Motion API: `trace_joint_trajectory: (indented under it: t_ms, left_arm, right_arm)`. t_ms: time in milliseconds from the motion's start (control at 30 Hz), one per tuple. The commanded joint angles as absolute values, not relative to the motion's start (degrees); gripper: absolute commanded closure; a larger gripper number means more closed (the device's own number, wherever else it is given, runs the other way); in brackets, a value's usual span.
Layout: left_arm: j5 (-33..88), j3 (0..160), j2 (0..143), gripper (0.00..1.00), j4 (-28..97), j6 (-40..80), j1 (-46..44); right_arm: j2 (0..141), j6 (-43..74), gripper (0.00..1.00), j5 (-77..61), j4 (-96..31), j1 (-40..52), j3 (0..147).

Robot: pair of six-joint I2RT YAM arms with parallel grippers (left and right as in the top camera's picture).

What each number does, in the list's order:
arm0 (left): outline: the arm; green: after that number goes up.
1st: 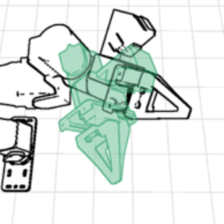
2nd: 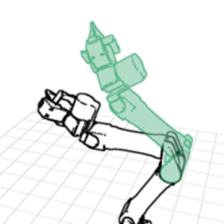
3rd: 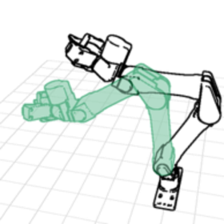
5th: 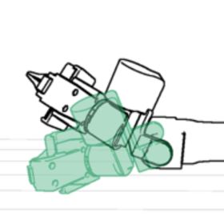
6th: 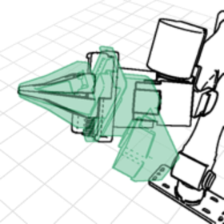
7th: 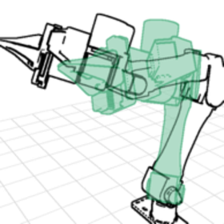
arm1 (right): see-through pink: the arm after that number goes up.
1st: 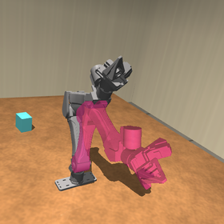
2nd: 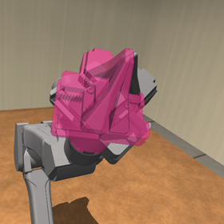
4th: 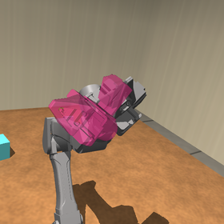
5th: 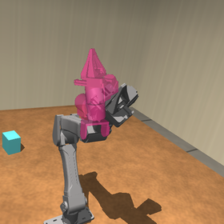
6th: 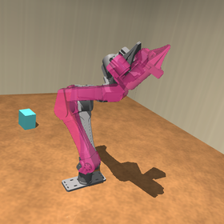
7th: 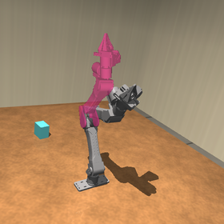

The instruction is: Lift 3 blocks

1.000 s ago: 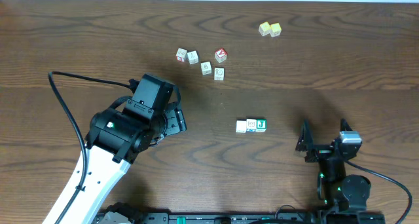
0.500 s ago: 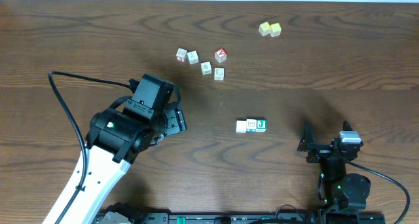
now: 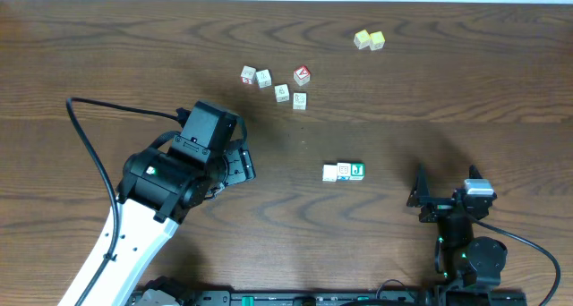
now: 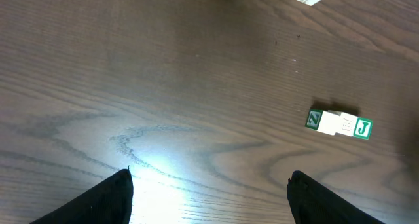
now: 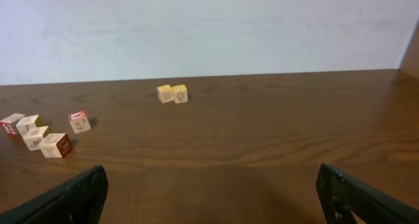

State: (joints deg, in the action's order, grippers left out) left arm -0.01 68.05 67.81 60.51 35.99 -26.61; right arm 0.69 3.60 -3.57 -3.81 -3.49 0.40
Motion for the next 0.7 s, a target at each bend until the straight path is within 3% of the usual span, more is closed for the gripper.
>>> trace_joint_trajectory:
  t_ms: [0, 233, 333, 667]
  left_arm:
    - [-0.71, 68.53, 67.83, 0.24, 60.84, 35.66, -26.26]
    - [-2.74, 68.51, 67.46, 0.24, 60.55, 31.27, -26.26]
    - [-3.68, 68.45, 64.97, 0.24, 60.58, 22.59, -24.60]
    - [2.37, 58.85, 50.22, 0.24, 55.22, 3.84, -11.97]
  right_arm:
    - [0.32, 2.72, 0.01, -3.09, -4.08, -4.14, 0.32]
    - [0.32, 2.72, 0.01, -3.07, -4.08, -4.14, 0.32]
    - [0.32, 2.72, 0.01, -3.09, -4.10, -4.14, 0.32]
    - [0.32, 2.72, 0.01, -3.07, -4.08, -4.14, 0.32]
